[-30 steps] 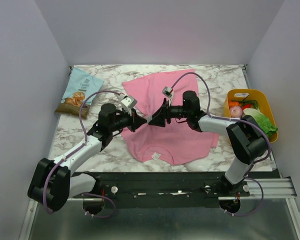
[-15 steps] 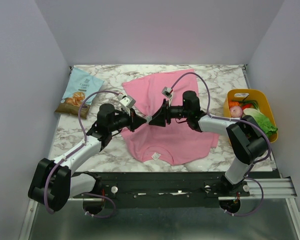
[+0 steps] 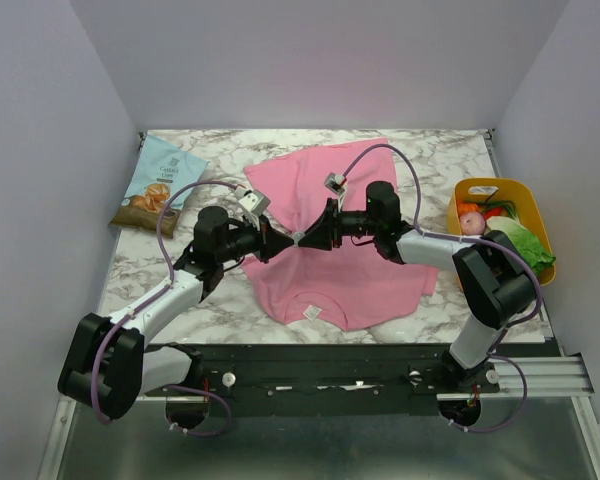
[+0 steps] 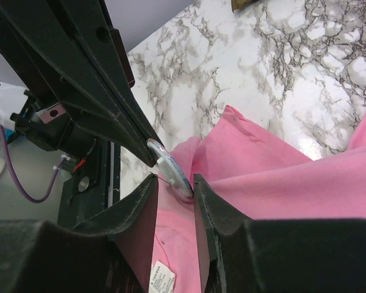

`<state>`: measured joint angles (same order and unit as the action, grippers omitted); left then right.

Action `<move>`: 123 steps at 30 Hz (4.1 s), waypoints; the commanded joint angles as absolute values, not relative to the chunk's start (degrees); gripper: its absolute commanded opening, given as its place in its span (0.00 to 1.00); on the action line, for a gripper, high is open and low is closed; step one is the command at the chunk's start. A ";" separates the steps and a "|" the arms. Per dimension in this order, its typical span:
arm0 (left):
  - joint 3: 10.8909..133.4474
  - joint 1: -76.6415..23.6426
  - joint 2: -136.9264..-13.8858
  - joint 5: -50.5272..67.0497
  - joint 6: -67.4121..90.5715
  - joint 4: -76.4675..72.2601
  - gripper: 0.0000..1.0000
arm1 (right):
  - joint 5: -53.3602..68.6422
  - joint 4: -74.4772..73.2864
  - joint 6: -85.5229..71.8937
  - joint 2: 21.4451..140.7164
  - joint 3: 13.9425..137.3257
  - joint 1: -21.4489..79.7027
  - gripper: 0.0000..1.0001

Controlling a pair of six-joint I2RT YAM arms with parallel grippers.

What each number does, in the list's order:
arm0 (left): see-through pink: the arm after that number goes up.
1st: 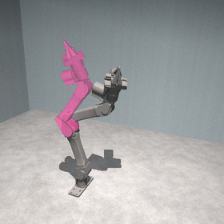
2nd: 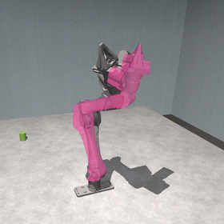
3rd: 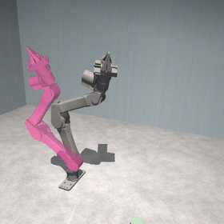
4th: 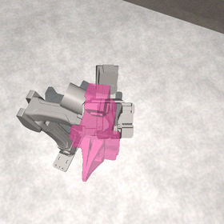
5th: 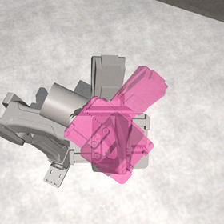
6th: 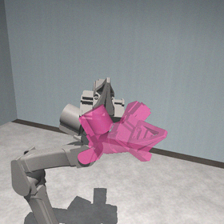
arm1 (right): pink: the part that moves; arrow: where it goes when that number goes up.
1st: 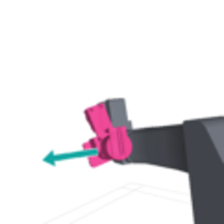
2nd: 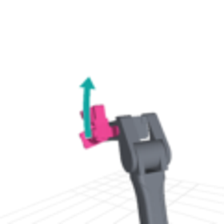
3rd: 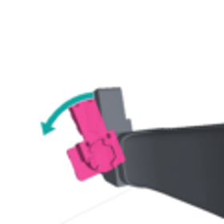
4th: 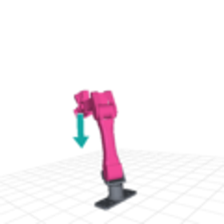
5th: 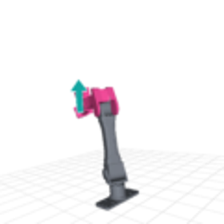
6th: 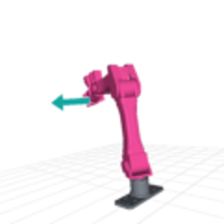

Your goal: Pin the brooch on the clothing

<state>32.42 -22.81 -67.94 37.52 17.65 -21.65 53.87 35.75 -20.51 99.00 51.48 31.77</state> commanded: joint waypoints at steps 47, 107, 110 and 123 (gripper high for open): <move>40.25 -23.64 -75.06 42.36 15.82 -17.05 0.00 | 50.46 28.04 -18.19 103.18 57.57 33.84 0.17; 39.11 -25.75 -72.77 35.07 13.36 -13.01 0.00 | 48.43 26.36 -11.69 95.02 52.83 33.22 0.74; 38.94 -25.66 -72.69 35.94 13.19 -13.36 0.00 | 47.02 26.63 -10.99 92.65 51.60 32.35 0.79; 37.53 -25.40 -70.67 37.09 12.39 -13.62 0.00 | 58.78 33.74 -14.14 91.75 49.04 26.81 0.80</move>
<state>38.81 -25.47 -73.14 34.98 13.26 -11.51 51.09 27.46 -12.36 91.18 50.24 28.64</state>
